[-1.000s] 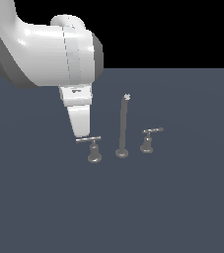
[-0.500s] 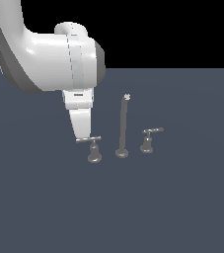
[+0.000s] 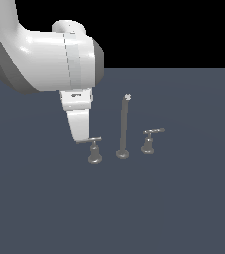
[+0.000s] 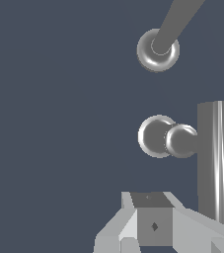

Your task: Turn on the faucet by rotating a designated handle.

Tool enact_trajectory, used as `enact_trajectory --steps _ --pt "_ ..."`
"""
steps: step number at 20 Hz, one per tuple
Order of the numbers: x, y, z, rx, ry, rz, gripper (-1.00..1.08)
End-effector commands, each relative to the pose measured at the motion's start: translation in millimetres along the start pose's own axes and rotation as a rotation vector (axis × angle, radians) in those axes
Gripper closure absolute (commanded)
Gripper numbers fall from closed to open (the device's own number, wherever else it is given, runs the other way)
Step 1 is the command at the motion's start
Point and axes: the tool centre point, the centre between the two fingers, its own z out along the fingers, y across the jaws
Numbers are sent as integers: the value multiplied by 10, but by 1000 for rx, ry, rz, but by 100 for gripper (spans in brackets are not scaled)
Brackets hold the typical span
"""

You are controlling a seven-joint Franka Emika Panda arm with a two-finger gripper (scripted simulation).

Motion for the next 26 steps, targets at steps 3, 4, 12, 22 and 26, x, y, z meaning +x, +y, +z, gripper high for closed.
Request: enact_trajectory --steps 3,4,12,22,26 --pt "-85 142 0 0 0 -1 108" --pt "-104 175 0 0 0 -1 108" --pt "-82 309 0 6 -1 3 108" --pt "-55 631 -1 0 0 0 108" --pt "-55 646 3 4 -4 -18 108"
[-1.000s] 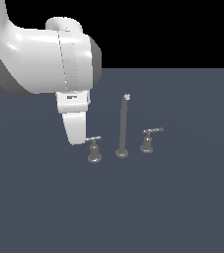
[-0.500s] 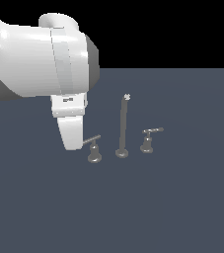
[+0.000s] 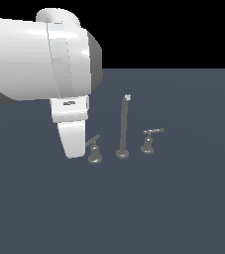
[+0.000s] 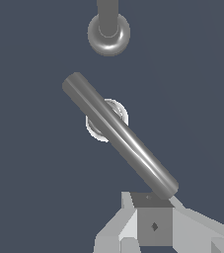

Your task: Turn on the faucet by rotating a designated handle.

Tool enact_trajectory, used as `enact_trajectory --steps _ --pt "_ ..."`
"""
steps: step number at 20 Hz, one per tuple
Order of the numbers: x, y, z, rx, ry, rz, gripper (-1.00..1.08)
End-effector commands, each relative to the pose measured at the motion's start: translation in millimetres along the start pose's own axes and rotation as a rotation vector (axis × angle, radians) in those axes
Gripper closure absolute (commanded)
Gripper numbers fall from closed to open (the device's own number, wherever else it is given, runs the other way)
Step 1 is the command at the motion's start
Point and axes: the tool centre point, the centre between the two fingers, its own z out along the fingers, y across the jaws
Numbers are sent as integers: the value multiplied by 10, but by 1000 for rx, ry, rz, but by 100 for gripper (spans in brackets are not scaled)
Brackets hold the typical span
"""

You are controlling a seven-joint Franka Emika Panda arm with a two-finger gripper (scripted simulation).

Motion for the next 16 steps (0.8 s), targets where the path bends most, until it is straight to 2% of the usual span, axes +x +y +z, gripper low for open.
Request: enact_trajectory --steps 1,8,9,10,16 --pt "151 71 -3 -3 3 16 108" --pt "445 255 -9 -6 6 30 108" --pt "445 255 -9 -6 6 30 108" --pt "179 200 -3 -4 0 -19 108" --pt "586 172 -7 -6 4 11 108"
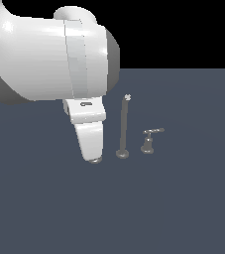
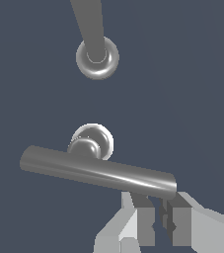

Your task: Turn on the faucet by rotating a designated handle.

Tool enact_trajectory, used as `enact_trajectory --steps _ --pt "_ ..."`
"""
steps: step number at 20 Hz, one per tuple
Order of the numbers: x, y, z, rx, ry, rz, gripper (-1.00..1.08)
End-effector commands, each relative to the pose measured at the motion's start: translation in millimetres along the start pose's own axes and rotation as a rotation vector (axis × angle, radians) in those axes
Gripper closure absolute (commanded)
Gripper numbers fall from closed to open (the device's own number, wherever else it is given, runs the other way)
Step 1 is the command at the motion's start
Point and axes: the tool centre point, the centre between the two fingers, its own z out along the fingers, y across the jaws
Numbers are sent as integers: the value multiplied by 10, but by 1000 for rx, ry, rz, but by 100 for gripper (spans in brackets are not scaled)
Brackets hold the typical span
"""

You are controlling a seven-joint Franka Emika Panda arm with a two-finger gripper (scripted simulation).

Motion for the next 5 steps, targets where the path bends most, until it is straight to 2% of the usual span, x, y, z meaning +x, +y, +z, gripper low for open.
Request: enact_trajectory --steps 1,5 --pt "367 17 -6 1 6 53 108" --pt "564 14 -9 1 8 68 108"
